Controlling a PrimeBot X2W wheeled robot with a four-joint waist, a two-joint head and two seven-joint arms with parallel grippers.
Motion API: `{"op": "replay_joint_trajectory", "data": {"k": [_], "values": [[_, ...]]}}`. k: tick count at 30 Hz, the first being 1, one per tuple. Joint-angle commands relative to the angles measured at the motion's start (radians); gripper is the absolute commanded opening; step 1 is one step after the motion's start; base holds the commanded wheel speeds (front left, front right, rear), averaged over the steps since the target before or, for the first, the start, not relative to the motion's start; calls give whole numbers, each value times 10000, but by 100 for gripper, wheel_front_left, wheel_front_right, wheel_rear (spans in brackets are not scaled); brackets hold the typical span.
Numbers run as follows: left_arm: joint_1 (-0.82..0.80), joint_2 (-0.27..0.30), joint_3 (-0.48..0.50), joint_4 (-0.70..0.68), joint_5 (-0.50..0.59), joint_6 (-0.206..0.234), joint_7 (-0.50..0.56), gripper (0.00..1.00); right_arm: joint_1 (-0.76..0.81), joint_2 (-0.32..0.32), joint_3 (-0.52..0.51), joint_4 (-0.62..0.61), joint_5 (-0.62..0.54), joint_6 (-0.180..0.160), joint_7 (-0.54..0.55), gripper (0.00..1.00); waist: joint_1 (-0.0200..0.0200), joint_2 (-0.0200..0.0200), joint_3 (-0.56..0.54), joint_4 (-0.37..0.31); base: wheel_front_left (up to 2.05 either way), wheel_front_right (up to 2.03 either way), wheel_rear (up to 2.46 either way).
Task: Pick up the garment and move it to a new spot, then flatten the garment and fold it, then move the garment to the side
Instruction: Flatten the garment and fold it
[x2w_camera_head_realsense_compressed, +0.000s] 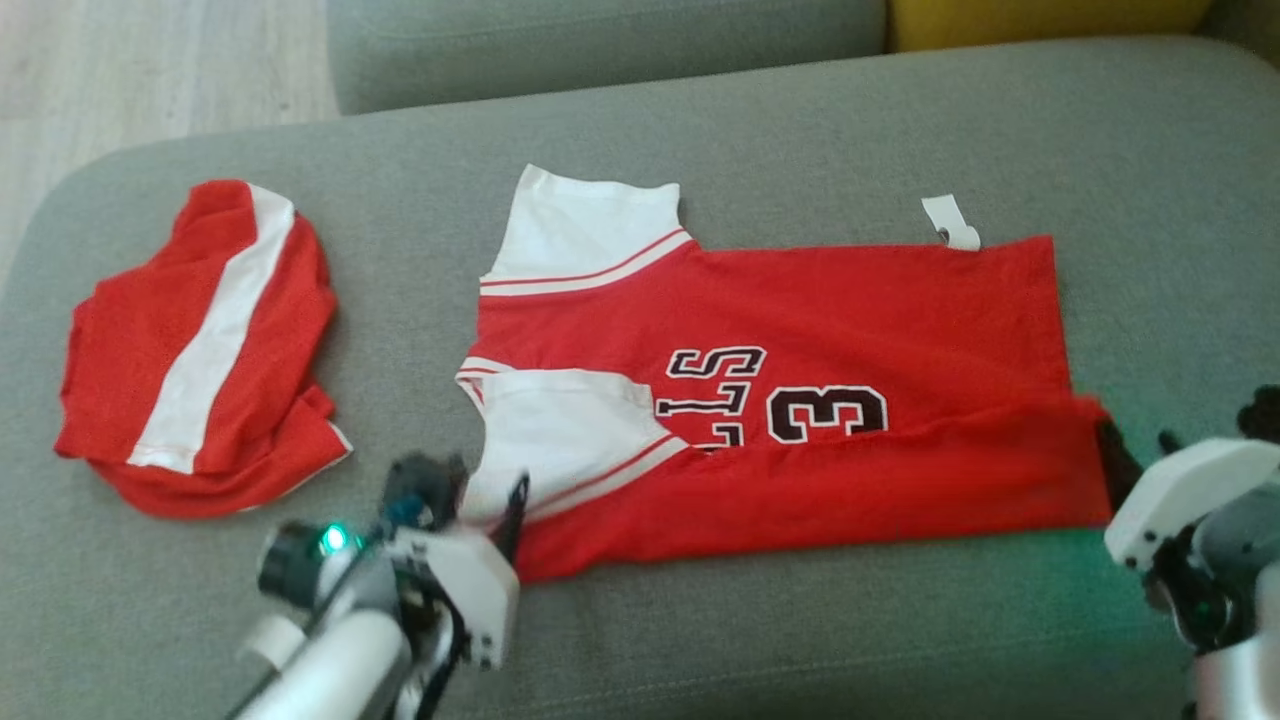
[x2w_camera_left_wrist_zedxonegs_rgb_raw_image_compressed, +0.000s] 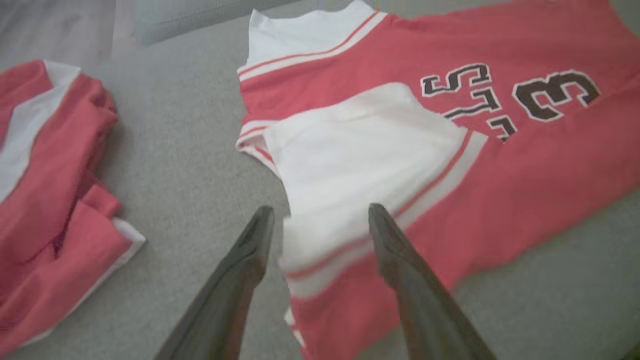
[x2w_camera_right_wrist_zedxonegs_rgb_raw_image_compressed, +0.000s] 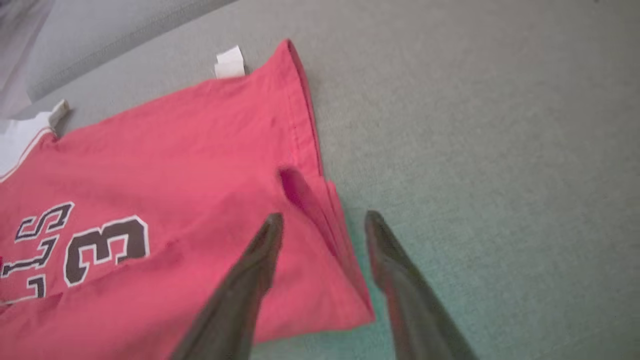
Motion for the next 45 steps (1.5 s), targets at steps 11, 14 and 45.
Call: {"op": "replay_joint_trajectory", "data": {"k": [11,14,45], "values": [[-4043,1076,827,-26,509,-1206,91,100,-2416,106,1094,-1029,71,65,-1802,100,0,0,1269,-712,0,0,0],[-4843,1163,813,493,290,-1883,573,100,-2835,136,1286,-958,62,65,-2082,100,0,0,1569,-865,0,0,0],[-10229,1839,-1075,6671,-1414,-3508,2027,100,-5271,363,3338,-421,668,65,-3623,100,0,0,4142,-3079,0,0,0]]}}
